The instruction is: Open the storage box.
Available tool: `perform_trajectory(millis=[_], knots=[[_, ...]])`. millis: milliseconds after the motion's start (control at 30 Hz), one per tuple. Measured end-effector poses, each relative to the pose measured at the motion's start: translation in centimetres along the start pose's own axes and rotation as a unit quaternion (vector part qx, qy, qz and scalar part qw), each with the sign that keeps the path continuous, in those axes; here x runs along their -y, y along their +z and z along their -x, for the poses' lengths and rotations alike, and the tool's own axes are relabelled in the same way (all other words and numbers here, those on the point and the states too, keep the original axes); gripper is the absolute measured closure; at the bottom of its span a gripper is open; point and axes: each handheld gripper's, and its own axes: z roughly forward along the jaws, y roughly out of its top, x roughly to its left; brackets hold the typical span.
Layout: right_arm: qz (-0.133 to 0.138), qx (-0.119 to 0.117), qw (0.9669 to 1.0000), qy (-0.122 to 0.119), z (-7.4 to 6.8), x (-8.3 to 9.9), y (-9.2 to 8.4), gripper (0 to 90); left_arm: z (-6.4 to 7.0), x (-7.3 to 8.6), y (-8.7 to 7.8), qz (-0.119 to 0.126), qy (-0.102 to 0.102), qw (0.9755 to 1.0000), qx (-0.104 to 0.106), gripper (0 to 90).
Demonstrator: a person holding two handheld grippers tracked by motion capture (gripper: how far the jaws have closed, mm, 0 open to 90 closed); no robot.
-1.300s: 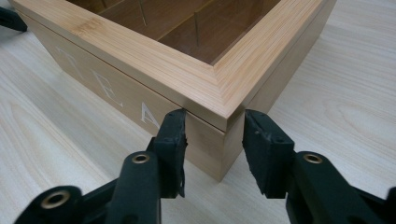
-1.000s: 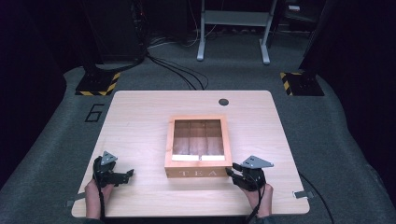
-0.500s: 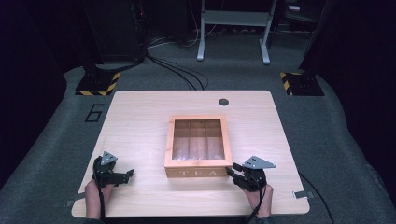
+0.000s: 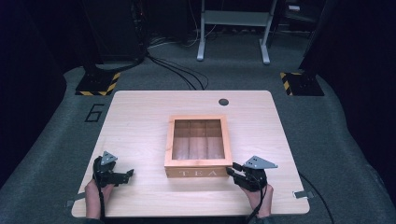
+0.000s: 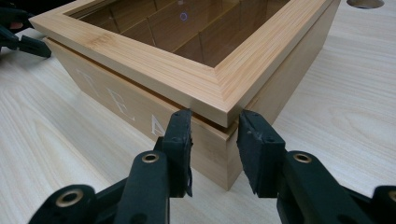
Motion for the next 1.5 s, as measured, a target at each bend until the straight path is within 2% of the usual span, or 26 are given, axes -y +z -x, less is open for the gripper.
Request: perform_trajectory(millis=[500,933,1133,1200,1267,1500], knots=[[0.025,-0.012,0.9995,0.012,0.3,0.0,-0.3,65.5,0.0,0.0,0.0,-0.002,-0.002,1.0,0.001,1.1],[0.041,-0.014,0.9989,0.018,0.2,0.0,-0.5,65.5,0.0,0.0,0.0,-0.001,-0.001,1.0,0.001,1.1],[0.058,-0.016,0.9982,0.008,0.2,-0.2,-0.6,65.6,0.0,0.0,0.0,0.0,0.0,1.0,0.0,1.1],[0.058,-0.014,0.9982,0.004,0.2,-0.2,-0.6,66.9,0.0,0.0,0.0,0.0,0.0,1.0,0.0,1.1],[0.053,-0.001,0.9986,-0.002,0.0,-0.5,-0.4,67.9,0.0,0.0,0.0,0.0,-0.001,1.0,0.0,1.1],[0.062,0.0,0.9981,-0.003,0.0,-1.1,-0.2,70.1,0.0,0.0,0.0,-0.001,0.0,1.0,0.001,1.1]])
